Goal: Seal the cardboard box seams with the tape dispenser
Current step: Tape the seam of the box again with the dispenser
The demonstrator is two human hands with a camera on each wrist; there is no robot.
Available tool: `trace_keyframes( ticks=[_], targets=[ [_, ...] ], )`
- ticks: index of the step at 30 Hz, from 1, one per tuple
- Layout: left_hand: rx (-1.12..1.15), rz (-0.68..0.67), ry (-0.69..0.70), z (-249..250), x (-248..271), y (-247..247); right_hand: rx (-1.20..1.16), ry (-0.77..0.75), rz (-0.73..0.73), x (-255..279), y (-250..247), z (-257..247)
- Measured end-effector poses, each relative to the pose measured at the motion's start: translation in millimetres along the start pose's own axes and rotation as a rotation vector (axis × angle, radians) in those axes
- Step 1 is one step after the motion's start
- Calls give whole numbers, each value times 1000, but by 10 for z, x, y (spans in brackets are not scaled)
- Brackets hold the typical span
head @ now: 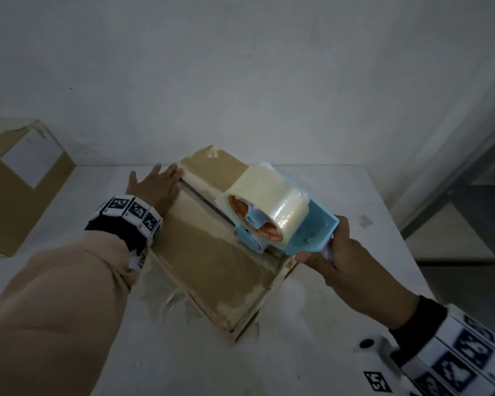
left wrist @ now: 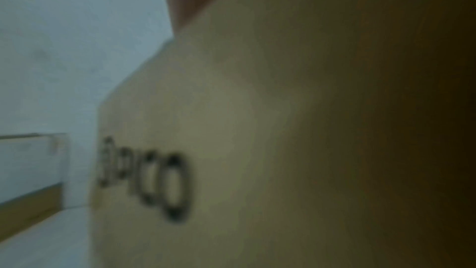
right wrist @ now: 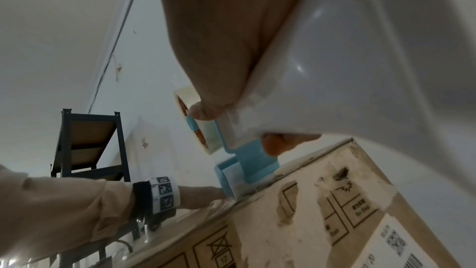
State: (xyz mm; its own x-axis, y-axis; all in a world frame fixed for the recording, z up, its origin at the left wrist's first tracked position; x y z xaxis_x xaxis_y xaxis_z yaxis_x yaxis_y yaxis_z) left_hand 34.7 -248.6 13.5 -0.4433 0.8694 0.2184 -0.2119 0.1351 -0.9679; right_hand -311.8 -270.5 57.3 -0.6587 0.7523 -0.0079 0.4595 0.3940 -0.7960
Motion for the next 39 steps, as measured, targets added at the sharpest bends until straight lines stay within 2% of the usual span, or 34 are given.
trace_keyframes(
  ticks=[3, 7, 9, 12, 15, 27, 39],
  targets=[
    [0, -62, 90, 373, 299, 132, -34, -2, 26, 42, 1, 27],
    [94, -128, 306, 886, 877, 362, -52, -13, 31, 45, 8, 24],
    [154, -171, 354, 1038, 1101, 422, -53, -13, 29, 50, 2, 25],
    [189, -161, 342, 1179, 1317, 460, -47, -5, 38, 71, -8, 41],
    [184, -134, 329, 1199, 1323, 510, -45, 1, 37, 78, 0, 62],
    [215, -74, 259, 1006, 802, 325, 13, -34, 24, -429, 68, -100],
    [171, -68, 237, 979, 754, 373, -17, 85, 47, 151, -55, 366]
  ],
)
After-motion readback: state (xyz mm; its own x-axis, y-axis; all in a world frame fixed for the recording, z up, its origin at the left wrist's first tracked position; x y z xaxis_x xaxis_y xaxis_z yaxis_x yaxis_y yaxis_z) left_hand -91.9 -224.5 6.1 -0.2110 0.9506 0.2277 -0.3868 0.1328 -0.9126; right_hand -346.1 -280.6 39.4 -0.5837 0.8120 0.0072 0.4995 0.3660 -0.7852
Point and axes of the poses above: each hand's wrist, its own x-axis away from the middle knuckle, its own y-axis out of the palm, z = x × y, the point moved 3 cm from there along -x, towards the middle knuckle, and after that the axes turned 14 degrees about x, right-handed, at the moved point
